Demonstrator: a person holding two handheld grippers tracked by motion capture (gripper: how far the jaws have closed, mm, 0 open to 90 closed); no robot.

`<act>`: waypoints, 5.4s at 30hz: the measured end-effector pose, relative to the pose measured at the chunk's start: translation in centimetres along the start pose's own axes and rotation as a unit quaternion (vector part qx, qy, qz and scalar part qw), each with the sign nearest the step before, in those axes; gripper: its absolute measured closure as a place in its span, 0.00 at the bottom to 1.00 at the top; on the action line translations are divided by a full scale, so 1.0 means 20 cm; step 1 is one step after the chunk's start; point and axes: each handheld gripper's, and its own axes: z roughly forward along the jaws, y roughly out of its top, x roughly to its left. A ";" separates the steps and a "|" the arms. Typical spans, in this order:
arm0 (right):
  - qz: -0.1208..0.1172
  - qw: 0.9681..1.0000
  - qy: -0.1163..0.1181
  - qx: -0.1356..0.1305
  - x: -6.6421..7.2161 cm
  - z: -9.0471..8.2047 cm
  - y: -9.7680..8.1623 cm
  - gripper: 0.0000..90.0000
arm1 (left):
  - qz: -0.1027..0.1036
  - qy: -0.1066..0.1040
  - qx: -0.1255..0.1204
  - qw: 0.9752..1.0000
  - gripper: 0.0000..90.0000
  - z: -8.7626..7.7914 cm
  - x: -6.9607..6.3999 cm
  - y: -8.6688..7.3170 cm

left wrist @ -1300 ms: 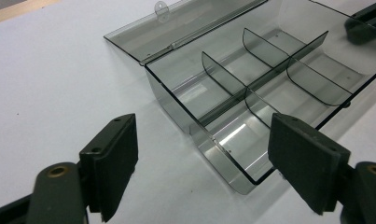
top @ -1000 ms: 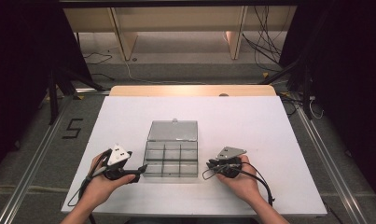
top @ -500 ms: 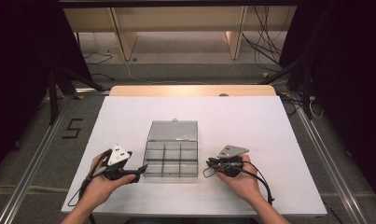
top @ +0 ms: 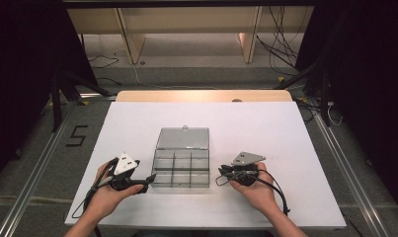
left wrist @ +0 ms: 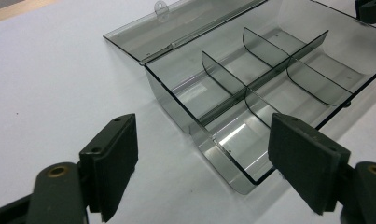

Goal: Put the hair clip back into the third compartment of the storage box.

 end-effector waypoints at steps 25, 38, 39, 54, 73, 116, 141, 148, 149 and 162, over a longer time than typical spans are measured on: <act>0.002 1.000 0.004 -0.020 0.01 -0.01 0.05 0.90 | 0.000 -0.001 -0.001 1.000 0.27 0.00 0.00 0.00; 0.001 1.000 0.003 -0.031 0.01 0.00 0.08 0.90 | 0.000 -0.001 -0.001 1.000 0.27 0.00 0.00 0.00; 0.002 1.000 0.003 -0.031 0.01 0.00 0.08 0.90 | 0.000 -0.001 -0.001 1.000 0.27 0.00 0.00 0.00; 0.004 0.999 0.001 -0.041 0.01 0.01 0.12 0.90 | -0.001 0.000 -0.001 1.000 0.27 0.00 0.00 0.00; 0.003 0.999 -0.001 -0.052 0.02 0.02 0.16 0.90 | -0.004 0.001 -0.003 1.000 0.27 0.00 0.00 0.00; 0.003 0.998 0.000 -0.065 0.04 0.04 0.21 0.90 | -0.005 0.001 -0.004 1.000 0.27 0.00 0.01 0.00; -0.001 0.998 0.003 -0.066 0.05 0.08 0.24 0.90 | -0.005 0.003 -0.005 1.000 0.27 0.00 0.01 0.00; 0.000 0.998 0.003 -0.069 0.05 0.08 0.25 0.90 | -0.006 0.004 -0.006 1.000 0.27 0.00 0.01 0.00; 0.001 0.998 0.004 -0.067 0.05 0.09 0.25 0.90 | -0.006 0.004 -0.006 1.000 0.27 0.00 0.01 0.00; -0.002 0.998 0.007 -0.066 0.06 0.11 0.26 0.90 | -0.005 0.004 -0.006 1.000 0.27 0.00 0.01 0.00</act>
